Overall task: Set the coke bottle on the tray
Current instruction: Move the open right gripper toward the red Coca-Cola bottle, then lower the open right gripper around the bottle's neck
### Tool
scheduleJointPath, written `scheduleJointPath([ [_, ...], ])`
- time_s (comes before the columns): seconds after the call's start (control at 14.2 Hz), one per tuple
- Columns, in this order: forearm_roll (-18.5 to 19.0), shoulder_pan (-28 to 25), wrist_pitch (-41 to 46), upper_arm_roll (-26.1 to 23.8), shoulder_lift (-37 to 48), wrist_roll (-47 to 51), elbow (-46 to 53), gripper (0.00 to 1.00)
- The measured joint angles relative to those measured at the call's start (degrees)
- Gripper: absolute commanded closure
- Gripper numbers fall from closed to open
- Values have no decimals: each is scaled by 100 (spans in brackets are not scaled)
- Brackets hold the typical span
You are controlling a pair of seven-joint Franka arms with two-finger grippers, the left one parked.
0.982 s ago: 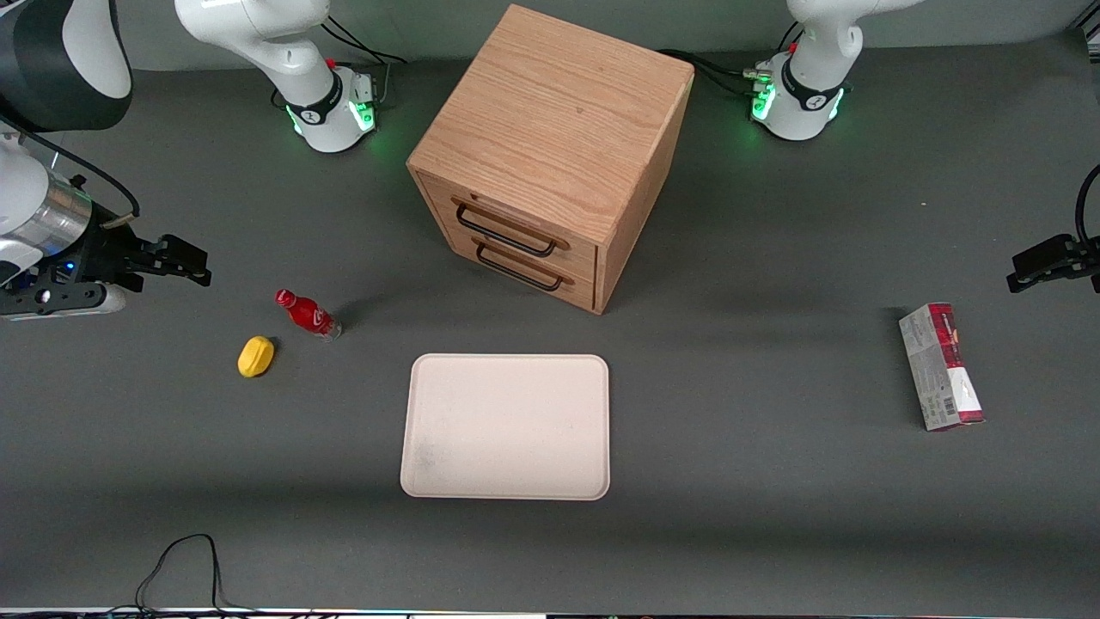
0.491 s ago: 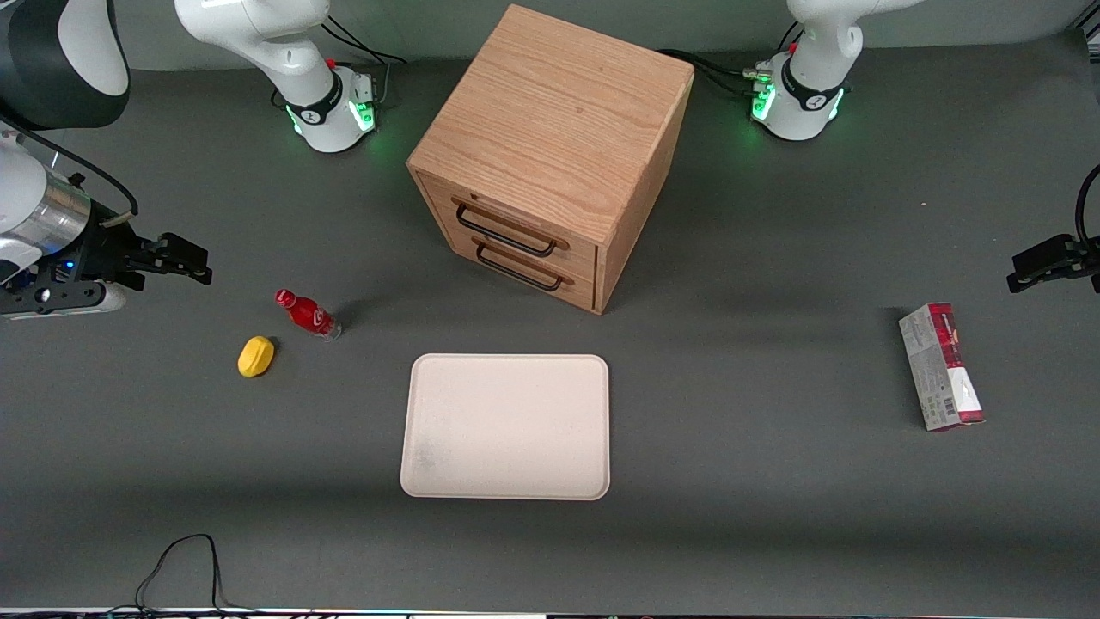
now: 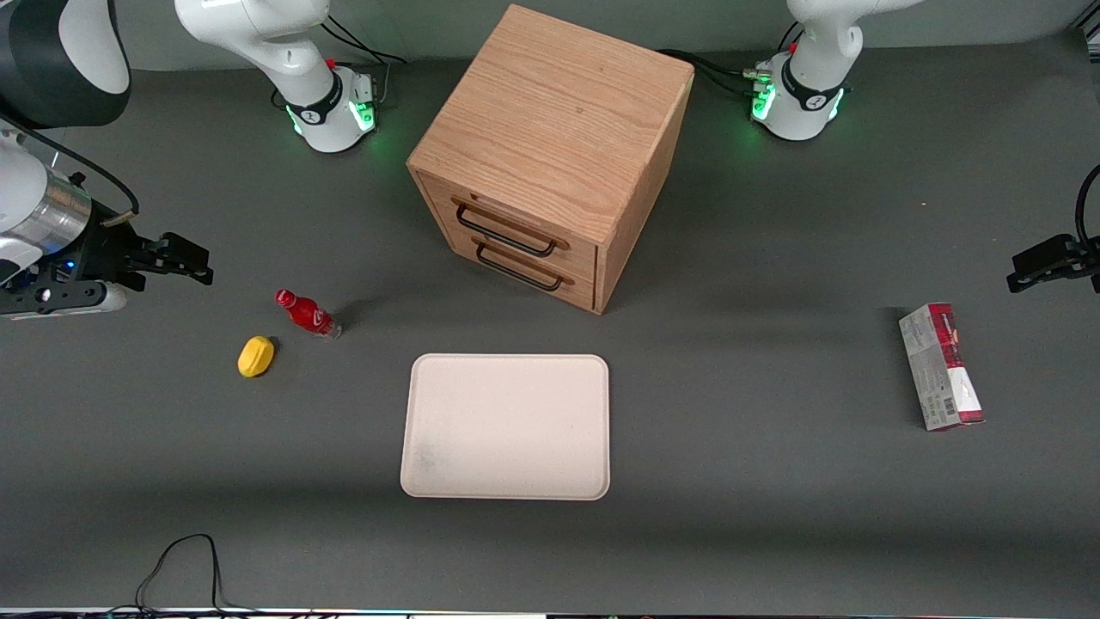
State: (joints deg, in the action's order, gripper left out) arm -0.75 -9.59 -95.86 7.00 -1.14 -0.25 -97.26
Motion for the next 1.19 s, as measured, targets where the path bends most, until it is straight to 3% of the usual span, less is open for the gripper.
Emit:
scheduleJointPath([
  [0.49, -2, -11, 365, -3, 408, -47, -468, 0],
  [0.84, 111, -47, -535, -3, 1971, -77, -2569, 0],
  [1.19, 120, -51, -1002, -3, 2047, -77, -2971, 0],
])
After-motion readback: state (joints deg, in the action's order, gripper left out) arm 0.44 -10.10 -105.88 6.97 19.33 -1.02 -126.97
